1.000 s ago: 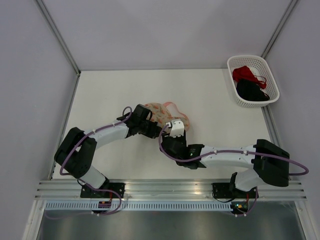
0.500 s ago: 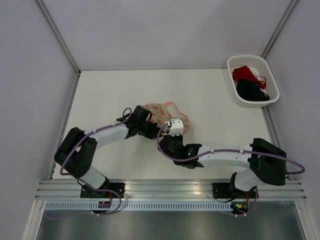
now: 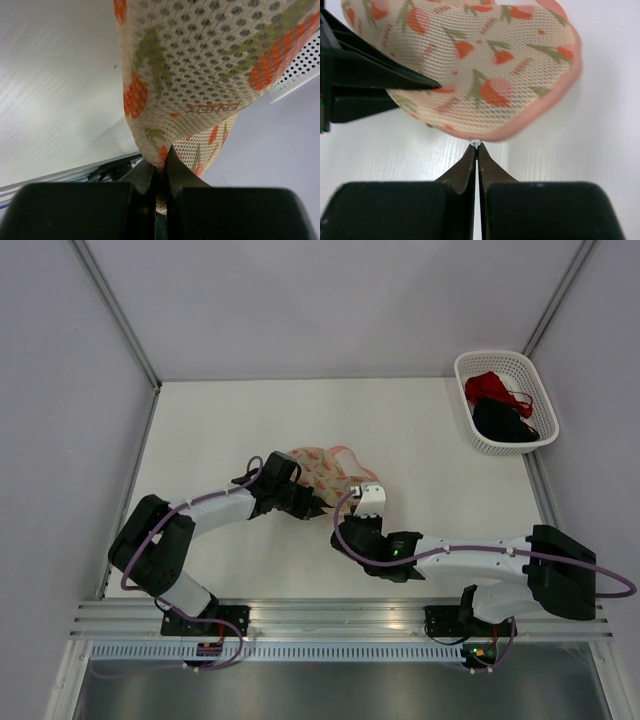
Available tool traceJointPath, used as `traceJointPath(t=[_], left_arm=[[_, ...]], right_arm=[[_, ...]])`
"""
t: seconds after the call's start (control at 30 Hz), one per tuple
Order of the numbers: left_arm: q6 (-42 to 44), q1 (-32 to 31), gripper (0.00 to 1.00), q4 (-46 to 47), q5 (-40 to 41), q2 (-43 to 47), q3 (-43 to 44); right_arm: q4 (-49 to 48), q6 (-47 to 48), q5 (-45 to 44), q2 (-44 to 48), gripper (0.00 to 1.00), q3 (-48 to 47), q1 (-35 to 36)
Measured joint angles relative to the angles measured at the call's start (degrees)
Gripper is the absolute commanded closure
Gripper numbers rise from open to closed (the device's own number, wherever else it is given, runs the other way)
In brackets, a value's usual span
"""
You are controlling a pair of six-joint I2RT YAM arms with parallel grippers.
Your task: Unzip the laundry bag and remove the bra
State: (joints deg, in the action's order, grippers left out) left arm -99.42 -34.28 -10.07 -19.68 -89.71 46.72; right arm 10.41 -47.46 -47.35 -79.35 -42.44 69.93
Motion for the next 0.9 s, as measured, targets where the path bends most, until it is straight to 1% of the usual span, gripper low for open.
traceJointPath(t=[0.1,0.27,0.4,0.53,0.7,0.9], left_arm=[[2.8,1.5,0.98,0.6,-0.6,0.0,-0.3],[10.4,3.5,0.98,2.2,-5.3,-0.5,-1.2],[19.5,5.1,0.98,4.0,-10.7,-3.1,-0.9],[28.5,5.8,0.98,4.9,-14.4,-5.3,-0.3],[39.2,6.3,0.98,5.1,-16.9,-5.1,-0.3],[50.1,6.3,0.98,2.6,-19.5,-2.6,0.1]], right_arm=[[4.9,-2.0,0.2,3.1,1.00,1.0,0.0],[11.5,-5.2,1.0,7.6,1.00,1.2,0.0],[16.7,-7.2,1.0,9.0,1.00,1.0,0.0],[21.4,-8.8,1.1,9.0,0.99,0.0,-0.4],[24.4,-9.1,2.9,9.3,1.00,-0.4,-3.3],[24.3,-7.6,7.6,12.5,0.99,0.4,-7.1]])
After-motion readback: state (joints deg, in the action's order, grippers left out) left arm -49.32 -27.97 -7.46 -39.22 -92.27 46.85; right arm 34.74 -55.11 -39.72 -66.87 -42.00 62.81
